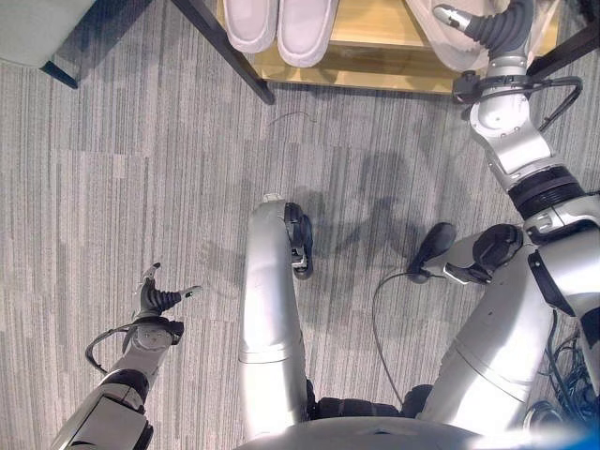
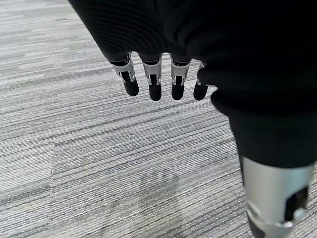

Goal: Arrange the slippers neatly on the shoe rack.

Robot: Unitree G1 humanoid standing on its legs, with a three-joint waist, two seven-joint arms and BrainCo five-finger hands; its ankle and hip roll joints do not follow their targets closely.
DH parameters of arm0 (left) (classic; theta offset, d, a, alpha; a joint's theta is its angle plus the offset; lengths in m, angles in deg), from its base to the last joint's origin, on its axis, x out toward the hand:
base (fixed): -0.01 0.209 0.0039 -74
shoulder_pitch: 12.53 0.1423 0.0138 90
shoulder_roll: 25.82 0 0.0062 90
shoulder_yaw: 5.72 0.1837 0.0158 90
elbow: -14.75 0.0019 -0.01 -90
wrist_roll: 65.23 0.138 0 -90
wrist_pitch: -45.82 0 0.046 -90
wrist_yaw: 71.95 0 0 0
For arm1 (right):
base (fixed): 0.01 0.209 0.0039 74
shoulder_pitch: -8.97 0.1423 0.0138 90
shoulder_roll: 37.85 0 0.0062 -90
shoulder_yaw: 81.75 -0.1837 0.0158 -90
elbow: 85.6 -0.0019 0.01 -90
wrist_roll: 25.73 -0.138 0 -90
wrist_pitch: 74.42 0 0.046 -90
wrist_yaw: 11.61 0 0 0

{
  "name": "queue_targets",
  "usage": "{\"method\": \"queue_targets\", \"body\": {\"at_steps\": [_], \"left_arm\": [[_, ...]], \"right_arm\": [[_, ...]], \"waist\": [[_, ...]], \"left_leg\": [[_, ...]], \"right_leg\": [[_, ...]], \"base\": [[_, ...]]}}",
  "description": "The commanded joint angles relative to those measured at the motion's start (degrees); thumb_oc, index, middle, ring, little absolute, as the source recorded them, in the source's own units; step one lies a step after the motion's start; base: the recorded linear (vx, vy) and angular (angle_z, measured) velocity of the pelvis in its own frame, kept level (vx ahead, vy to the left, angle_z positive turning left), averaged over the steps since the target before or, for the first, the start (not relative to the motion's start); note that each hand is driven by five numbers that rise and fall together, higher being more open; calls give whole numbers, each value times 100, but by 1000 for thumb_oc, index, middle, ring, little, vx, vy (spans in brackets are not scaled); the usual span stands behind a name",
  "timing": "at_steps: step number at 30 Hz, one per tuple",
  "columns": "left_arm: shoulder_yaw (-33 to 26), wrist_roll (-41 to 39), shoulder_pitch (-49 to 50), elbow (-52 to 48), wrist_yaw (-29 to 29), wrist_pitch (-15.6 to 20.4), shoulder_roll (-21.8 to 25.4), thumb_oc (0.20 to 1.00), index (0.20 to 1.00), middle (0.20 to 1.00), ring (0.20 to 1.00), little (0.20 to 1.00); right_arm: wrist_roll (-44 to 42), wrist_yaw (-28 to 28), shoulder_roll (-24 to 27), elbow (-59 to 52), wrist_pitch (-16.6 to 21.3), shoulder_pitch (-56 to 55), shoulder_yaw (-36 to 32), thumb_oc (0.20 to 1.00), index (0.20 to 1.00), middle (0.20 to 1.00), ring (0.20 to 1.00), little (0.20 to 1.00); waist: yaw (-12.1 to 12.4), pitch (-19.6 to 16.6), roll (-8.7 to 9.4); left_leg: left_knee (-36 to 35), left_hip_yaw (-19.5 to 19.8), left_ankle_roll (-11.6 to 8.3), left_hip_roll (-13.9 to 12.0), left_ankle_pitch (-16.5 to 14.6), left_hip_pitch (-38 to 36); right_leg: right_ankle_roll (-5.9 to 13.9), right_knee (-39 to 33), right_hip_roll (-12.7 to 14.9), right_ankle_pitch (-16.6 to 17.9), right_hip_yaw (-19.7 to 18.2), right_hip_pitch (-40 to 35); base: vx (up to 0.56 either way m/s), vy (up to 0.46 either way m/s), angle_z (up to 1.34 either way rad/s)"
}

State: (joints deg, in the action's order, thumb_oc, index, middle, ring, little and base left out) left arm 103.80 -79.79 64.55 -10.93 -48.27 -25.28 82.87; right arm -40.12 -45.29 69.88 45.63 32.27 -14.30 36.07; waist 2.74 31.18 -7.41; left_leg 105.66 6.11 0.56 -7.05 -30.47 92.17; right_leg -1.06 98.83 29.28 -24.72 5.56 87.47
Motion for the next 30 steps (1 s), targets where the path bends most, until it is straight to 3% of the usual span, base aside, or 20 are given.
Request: {"method": "queue_targets", "body": {"at_steps": [1,23,30], "left_arm": [[-124,-95,370,283,144,-50,122,1000,1000,1000,1000,1000],[-361,65,378,270,397,-134,28,1000,1000,1000,1000,1000],[-479,185,415,251,521,-113,67,1000,1000,1000,1000,1000]], "right_arm": [[105,39,-111,-115,208,237,-98,1000,1000,1000,1000,1000],[52,209,-968,-344,111,-493,-254,1000,1000,1000,1000,1000],[119,89,-876,-1456,588,-608,-440,1000,1000,1000,1000,1000]], "waist": [[108,-139,-22],[96,-139,12],[125,-139,-25]], "left_leg": [[-226,26,-28,129,-640,-222],[-372,58,-60,85,-544,-222],[-337,85,-71,75,-537,-222]], "right_leg": [[366,-371,23,-132,-341,248],[417,-497,-33,-18,-385,248],[431,-452,-41,-7,-439,248]], "base": [[-27,-17,-7],[-1,0,0],[0,0,0]]}}
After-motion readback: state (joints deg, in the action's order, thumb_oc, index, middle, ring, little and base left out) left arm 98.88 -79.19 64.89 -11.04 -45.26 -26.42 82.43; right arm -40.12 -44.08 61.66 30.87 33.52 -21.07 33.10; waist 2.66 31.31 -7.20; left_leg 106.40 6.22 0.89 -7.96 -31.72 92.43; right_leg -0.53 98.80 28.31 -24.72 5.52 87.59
